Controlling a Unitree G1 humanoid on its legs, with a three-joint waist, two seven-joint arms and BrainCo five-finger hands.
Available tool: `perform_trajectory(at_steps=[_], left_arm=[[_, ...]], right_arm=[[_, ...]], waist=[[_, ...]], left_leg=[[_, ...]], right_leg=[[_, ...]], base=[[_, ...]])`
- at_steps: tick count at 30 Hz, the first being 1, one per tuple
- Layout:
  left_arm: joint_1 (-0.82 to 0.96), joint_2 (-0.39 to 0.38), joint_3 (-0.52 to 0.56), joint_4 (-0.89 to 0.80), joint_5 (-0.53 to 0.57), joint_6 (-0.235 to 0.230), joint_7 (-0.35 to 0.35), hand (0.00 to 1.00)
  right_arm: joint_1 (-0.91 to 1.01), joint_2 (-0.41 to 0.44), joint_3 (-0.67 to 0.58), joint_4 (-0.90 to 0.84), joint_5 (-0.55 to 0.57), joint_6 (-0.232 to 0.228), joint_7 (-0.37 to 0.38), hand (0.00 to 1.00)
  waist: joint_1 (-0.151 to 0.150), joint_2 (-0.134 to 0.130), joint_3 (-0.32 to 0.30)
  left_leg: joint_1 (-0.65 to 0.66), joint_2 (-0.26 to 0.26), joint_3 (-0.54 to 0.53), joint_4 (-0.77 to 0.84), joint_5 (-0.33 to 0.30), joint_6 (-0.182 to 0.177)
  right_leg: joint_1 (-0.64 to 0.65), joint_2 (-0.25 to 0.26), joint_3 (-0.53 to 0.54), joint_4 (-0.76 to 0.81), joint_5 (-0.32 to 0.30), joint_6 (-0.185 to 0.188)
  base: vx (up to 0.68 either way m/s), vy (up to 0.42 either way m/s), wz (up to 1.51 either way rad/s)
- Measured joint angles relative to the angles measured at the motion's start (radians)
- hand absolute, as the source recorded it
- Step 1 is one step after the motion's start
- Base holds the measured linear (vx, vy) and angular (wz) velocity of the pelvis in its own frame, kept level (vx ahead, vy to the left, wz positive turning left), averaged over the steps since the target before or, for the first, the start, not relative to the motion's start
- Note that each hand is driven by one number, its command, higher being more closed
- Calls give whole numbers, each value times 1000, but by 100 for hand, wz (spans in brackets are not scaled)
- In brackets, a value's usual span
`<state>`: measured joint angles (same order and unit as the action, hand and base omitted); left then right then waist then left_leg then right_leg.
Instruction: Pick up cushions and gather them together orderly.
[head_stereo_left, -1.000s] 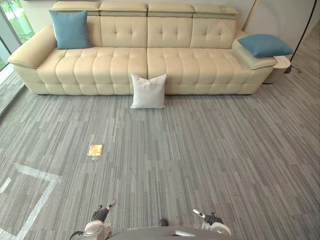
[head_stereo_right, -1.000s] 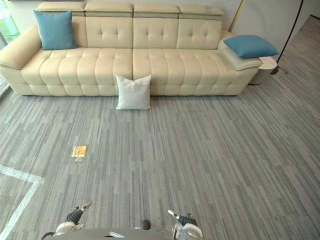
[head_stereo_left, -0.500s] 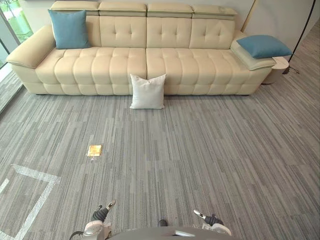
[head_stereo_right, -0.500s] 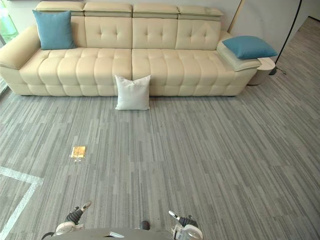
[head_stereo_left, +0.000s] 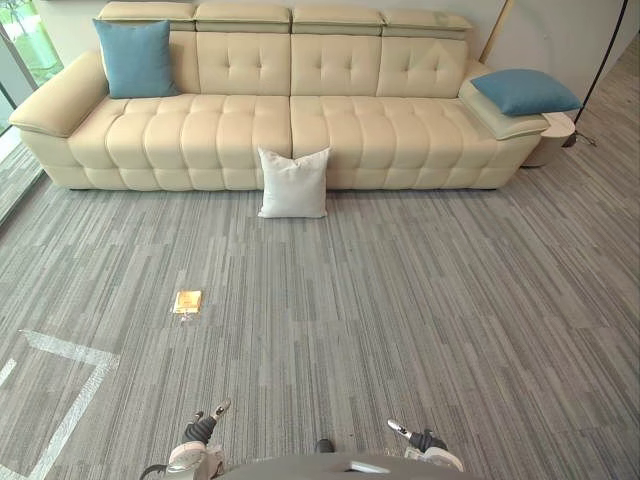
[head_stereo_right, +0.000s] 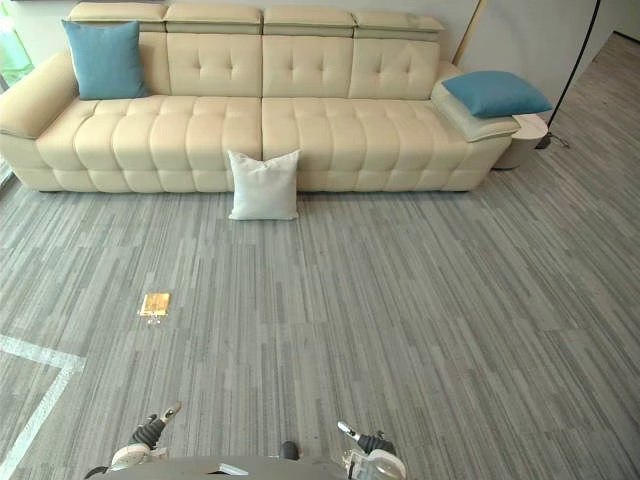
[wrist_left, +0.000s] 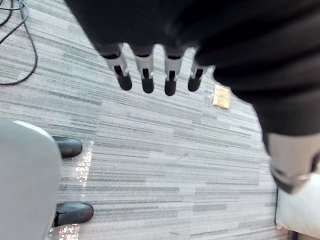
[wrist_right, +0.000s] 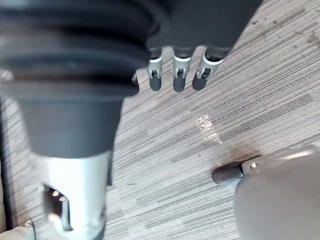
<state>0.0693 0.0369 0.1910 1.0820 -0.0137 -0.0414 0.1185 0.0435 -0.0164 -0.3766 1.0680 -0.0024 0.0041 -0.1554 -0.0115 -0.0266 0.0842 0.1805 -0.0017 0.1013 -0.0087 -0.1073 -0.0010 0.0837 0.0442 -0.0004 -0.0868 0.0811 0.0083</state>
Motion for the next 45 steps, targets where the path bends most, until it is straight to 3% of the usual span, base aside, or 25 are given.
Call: perform_trajectory(at_steps=[9, 14, 16, 19, 20, 21, 22, 24, 28, 32, 34, 35, 36, 37, 39, 42, 44, 45], left_arm=[[0, 0, -2, -1, 0, 0, 0, 0], [-3, -2, 9, -11, -2, 1, 1, 0], [-10, -8, 31, -13, -3, 1, 1, 0], [-8, -25, 85, -51, -4, 3, 1, 0], [-4, -24, 88, -69, -4, 4, 0, 0], [-5, -25, 92, -79, -4, 4, 0, 0], [-5, -37, 115, -102, -4, 4, 0, 0], [4, -56, 145, -121, -18, 5, 0, 0], [3, -56, 139, -127, -24, 7, 0, 0], [-3, -57, 132, -135, -27, -9, 0, 0], [-3, -64, 134, -155, -48, -12, -1, 0], [-2, -68, 141, -159, -55, -13, 0, 0], [-2, -69, 162, -166, -62, -14, 0, 0], [-6, -61, 168, -167, -63, -17, 4, 0], [-7, -59, 195, -166, -65, -20, 1, 0], [-5, -44, 211, -138, -69, -17, 4, 0], [-7, -42, 209, -127, -70, -15, 5, 0], [-4, -40, 200, -124, -70, -8, 6, 0]], right_arm=[[1, 1, -5, 0, 4, 0, -1, 0], [21, 12, -31, -36, 17, -1, -2, 0], [22, 13, -31, -45, 19, 0, -2, 0], [40, 17, -31, -104, 27, 0, -2, 0], [48, 19, -29, -117, 30, -1, -2, 0], [50, 18, -26, -116, 33, 0, -2, 0], [54, 12, -12, -117, 35, 0, -2, 0], [55, -6, 13, -139, 37, 0, -4, 0], [58, -6, 16, -147, 42, 1, -7, 0], [46, -4, 44, -146, 43, 3, -7, 0], [42, 4, 78, -146, 43, 4, -8, 0], [43, 9, 92, -145, 43, 5, -9, 0], [40, 19, 103, -144, 40, 6, -7, 0], [35, 37, 99, -148, 38, 7, -6, 0], [25, 57, 97, -150, 36, 4, -6, 0], [22, 78, 74, -146, 35, 1, 2, 0], [20, 78, 54, -145, 34, -1, 3, 0], [21, 75, 48, -143, 34, 0, 3, 0]], waist=[[0, 4, 2], [2, 7, 6], [2, 11, 11], [0, 23, 41], [3, 5, 48], [7, 6, 51], [12, 1, 50], [11, 23, 60], [18, 17, 64], [36, 17, 64], [47, 21, 64], [54, 18, 62], [63, 13, 54], [58, -15, 40], [61, -23, 36], [55, -68, 2], [51, -67, -3], [53, -64, -13]], left_leg=[[-1, 3, 5, 4, -2, -3], [-26, 23, 14, 17, -24, -35], [-43, 36, 20, 54, -50, -46], [-103, 94, 95, 261, -136, -75], [-131, 99, 117, 354, -140, -75], [-151, 100, 124, 405, -140, -75], [-213, 111, 123, 533, -139, -73], [-324, 150, 125, 771, -149, -54], [-385, 158, 148, 766, -208, -54], [-494, 150, 140, 570, -159, -57], [-551, 152, 102, 389, -37, -72], [-552, 152, 109, 412, 15, -74], [-563, 132, 128, 473, 26, -41], [-589, 130, 143, 535, -36, -23], [-597, 117, 160, 566, -82, 2], [-561, 53, 223, 579, -141, 68], [-549, 33, 235, 577, -149, 82], [-533, 20, 248, 559, -155, 92]], right_leg=[[0, 3, 3, 0, 0, -2], [-20, 19, 0, 14, -21, -24], [-39, 26, -9, 58, -51, -33], [-89, 35, -37, 253, -189, -55], [-103, 24, -41, 311, -229, -57], [-111, 17, -42, 334, -246, -57], [-122, 8, -43, 371, -274, -60], [-112, 3, -42, 411, -314, -71], [-53, -65, -32, 425, -353, -47], [23, -140, -13, 369, -401, -6], [62, -172, 18, 338, -452, 46], [74, -184, 33, 335, -467, 55], [100, -205, 80, 311, -480, 32], [94, -194, 139, 323, -454, 16], [76, -195, 172, 347, -408, -8], [60, -264, 234, 376, -320, 18], [43, -285, 252, 410, -289, 35], [8, -291, 271, 461, -252, 66]], base=[[-2, 0, -1], [-2, -21, -3], [36, -48, 3], [31, -87, 25], [32, -79, 32], [49, -57, 19], [86, -41, 2], [177, 29, -1], [270, 147, 0], [336, 284, -7], [450, 476, -34], [478, 481, -60], [570, 446, -56], [590, 406, -48], [444, 279, -21], [578, 374, -12], [313, 144, -16], [361, 145, -27]])
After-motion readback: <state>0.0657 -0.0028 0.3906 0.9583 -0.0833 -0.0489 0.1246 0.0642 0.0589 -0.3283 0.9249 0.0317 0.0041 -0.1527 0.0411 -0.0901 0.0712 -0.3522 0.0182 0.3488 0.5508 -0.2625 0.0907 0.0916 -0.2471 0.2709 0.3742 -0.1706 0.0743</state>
